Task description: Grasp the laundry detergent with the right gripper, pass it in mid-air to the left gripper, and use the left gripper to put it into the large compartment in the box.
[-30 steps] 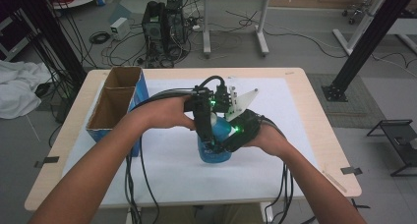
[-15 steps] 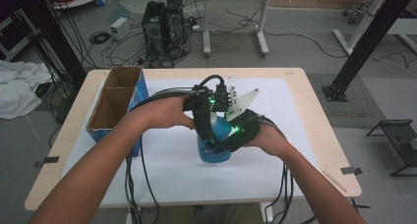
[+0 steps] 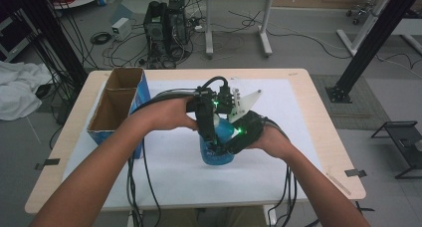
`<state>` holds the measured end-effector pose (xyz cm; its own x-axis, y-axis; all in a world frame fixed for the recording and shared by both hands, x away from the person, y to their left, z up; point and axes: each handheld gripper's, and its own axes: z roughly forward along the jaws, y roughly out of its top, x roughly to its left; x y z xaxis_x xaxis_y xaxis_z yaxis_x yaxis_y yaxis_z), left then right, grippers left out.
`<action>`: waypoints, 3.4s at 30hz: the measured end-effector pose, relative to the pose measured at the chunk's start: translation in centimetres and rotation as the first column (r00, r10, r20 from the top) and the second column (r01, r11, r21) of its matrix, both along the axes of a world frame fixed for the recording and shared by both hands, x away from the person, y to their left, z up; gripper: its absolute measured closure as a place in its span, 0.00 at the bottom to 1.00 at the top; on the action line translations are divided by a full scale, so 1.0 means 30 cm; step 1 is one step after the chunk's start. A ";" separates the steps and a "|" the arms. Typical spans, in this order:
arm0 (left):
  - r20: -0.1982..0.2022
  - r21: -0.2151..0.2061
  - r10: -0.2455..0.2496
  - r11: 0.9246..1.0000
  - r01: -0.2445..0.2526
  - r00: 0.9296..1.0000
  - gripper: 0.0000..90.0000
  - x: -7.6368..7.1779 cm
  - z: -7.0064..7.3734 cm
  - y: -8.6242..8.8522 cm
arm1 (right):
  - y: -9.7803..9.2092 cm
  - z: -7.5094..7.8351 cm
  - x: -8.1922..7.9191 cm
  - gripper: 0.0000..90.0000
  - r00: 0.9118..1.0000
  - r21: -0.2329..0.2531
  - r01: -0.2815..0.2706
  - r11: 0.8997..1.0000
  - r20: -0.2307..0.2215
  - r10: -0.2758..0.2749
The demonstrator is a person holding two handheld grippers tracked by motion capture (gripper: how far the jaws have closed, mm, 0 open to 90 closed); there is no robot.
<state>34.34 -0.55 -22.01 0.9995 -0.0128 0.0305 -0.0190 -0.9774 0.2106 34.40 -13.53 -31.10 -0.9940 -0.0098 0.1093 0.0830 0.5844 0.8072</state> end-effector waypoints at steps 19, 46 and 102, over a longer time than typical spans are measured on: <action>0.010 0.003 -0.028 1.000 0.028 1.000 0.41 -0.014 0.005 -0.003 | 0.002 -0.005 0.012 0.49 0.998 0.007 -0.017 1.000 0.057 0.016; 0.024 -0.013 0.007 1.000 -0.007 1.000 0.42 -0.016 0.076 0.051 | -0.107 0.037 0.002 0.23 0.997 0.013 0.077 0.997 0.022 -0.077; 0.057 -0.068 0.348 0.936 -0.344 0.936 0.42 0.088 0.347 0.389 | -0.558 0.144 -0.010 0.02 0.939 -0.372 0.343 0.862 0.115 -0.324</action>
<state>36.98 11.11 -11.58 0.9372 0.3374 0.0887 0.3025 -0.9125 0.2755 34.12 -30.26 -26.79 -0.9344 0.3560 -0.0105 0.2955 0.7913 0.5353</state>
